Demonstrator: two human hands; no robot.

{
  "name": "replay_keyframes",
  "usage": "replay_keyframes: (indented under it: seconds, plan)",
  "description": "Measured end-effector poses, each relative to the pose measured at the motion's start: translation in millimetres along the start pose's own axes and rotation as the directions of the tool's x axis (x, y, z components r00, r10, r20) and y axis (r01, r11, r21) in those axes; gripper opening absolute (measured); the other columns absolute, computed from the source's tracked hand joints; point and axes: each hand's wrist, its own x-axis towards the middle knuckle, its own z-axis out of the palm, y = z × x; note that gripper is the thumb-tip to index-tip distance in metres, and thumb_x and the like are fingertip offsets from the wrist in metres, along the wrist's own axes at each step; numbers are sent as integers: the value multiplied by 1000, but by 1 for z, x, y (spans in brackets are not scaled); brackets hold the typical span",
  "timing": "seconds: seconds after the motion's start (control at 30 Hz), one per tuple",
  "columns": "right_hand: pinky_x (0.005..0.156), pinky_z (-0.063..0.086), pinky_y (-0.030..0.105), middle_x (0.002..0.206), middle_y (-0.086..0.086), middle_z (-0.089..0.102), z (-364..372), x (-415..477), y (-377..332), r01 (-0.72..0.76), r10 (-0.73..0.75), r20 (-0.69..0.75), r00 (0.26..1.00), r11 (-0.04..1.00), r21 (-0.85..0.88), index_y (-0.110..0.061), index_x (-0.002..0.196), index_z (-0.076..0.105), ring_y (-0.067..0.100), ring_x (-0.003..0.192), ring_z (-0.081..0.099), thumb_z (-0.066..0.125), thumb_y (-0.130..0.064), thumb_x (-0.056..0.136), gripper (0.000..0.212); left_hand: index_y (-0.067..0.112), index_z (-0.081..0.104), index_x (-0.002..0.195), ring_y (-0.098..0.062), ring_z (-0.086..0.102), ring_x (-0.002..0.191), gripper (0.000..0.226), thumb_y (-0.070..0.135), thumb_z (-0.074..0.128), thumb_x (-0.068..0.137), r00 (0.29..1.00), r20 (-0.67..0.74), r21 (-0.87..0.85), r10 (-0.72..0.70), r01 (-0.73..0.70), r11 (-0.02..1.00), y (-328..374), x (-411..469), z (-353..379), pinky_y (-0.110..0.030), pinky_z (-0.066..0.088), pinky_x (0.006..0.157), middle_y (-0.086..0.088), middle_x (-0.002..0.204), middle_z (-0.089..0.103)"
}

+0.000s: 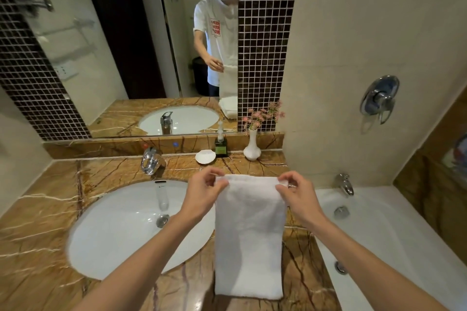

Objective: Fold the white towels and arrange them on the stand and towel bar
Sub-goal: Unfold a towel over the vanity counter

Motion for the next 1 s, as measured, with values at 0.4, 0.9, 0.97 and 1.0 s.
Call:
replay_keyframes:
  seconds: [0.4, 0.9, 0.97, 1.0]
  plan:
    - [67, 49, 20, 81, -5, 68, -14, -2, 7, -45, 45, 2, 999, 999, -4, -22, 82, 69, 8, 76, 62, 67, -15, 86, 8, 27, 63, 82, 2, 63, 73, 19, 14, 75, 78, 1000, 7, 30, -23, 23, 999, 8, 2, 10, -12, 51, 61, 11, 79, 68]
    - [81, 46, 18, 105, -4, 64, -13, 16, 34, -98, 126, 206, 970, 985, -141, -18, 85, 61, 8, 98, 58, 58, -15, 93, 9, 15, 62, 69, -7, 58, 61, 20, 10, 81, 72, 992, 99, 63, -73, 67, 996, 12, 5, 8, -19, 48, 57, -1, 67, 65]
    - [81, 45, 18, 102, -5, 62, -9, 20, 36, -87, 124, 227, 966, 983, -164, -21, 85, 58, 9, 98, 57, 55, -15, 95, 12, 16, 60, 69, -10, 59, 62, 20, 8, 78, 75, 983, 180, 49, -45, 37, 998, 18, 4, 6, -21, 47, 58, -4, 68, 65]
    - [84, 45, 23, 100, -4, 61, -6, 22, 36, -94, 130, 235, 963, 982, -161, -21, 85, 56, 11, 98, 56, 53, -15, 96, 13, 17, 59, 68, -12, 60, 63, 21, 6, 76, 76, 976, 216, 52, -35, 24, 998, 22, 3, 5, -22, 47, 59, -5, 69, 65]
